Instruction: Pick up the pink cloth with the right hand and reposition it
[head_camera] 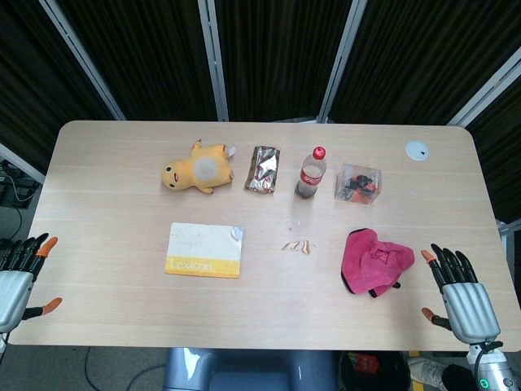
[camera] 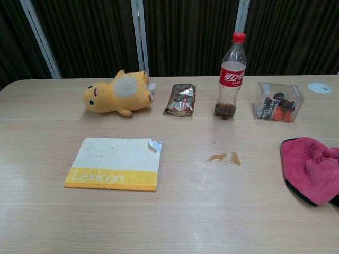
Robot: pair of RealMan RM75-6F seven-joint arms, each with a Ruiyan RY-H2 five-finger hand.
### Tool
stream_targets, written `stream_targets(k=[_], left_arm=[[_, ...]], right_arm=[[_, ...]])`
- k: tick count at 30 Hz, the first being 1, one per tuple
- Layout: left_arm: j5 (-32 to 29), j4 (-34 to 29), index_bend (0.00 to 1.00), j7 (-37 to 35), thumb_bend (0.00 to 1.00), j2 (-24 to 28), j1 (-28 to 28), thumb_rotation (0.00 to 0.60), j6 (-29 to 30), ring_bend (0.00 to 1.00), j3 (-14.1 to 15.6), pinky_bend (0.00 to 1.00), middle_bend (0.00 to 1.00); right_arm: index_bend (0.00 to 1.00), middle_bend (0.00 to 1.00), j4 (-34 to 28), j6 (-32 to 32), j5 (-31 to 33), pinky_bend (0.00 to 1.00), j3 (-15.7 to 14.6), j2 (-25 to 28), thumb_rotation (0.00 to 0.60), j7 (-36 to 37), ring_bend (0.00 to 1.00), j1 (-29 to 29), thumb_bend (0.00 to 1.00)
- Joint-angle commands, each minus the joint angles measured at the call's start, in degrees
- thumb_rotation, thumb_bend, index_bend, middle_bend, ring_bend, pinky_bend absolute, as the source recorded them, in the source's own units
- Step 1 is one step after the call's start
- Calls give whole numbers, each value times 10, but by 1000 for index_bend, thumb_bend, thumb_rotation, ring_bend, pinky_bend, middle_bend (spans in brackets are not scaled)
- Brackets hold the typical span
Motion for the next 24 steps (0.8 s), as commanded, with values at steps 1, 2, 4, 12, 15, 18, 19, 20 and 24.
stream_targets(k=[1, 2, 4, 12, 15, 18, 19, 20, 24], left_arm=[[4, 0, 58, 2, 32, 1, 0, 600, 2, 0, 1, 0, 0], [6, 0, 58, 1, 32, 1, 1, 600, 4, 0, 2, 0, 0], [6, 0, 58, 0, 33, 2, 2, 600, 5, 0, 2, 0, 0], [4, -1, 58, -3, 33, 2, 1, 600, 2, 0, 2, 0, 0], [3, -2, 58, -6, 33, 3, 1, 600, 1, 0, 2, 0, 0], [4, -2, 58, -9, 32, 5, 1, 600, 0, 0, 3, 0, 0], [4, -2, 58, -10, 32, 5, 1, 600, 0, 0, 4, 0, 0], [5, -2, 58, -11, 32, 6, 1, 600, 0, 0, 4, 0, 0], [7, -2, 58, -14, 32, 7, 1, 600, 0, 0, 5, 0, 0]], right_arm=[[59, 0, -5, -4, 4, 42, 1, 0, 600, 3, 0, 1, 0], [59, 0, -15, -14, 13, 42, 3, 0, 600, 5, 0, 5, 0], [58, 0, -29, -32, 30, 42, 8, 0, 600, -2, 0, 13, 0], [56, 0, -31, -138, 144, 42, 48, -52, 600, -101, 0, 73, 0], [56, 0, -21, -150, 180, 42, 60, -79, 600, -133, 0, 86, 0], [56, 0, -4, -157, 210, 42, 70, -105, 600, -155, 0, 97, 0], [57, 0, 1, -158, 217, 42, 73, -111, 600, -160, 0, 100, 0], [56, 0, 8, -160, 227, 42, 77, -120, 600, -166, 0, 103, 0], [56, 0, 27, -165, 266, 42, 93, -145, 600, -171, 0, 114, 2]])
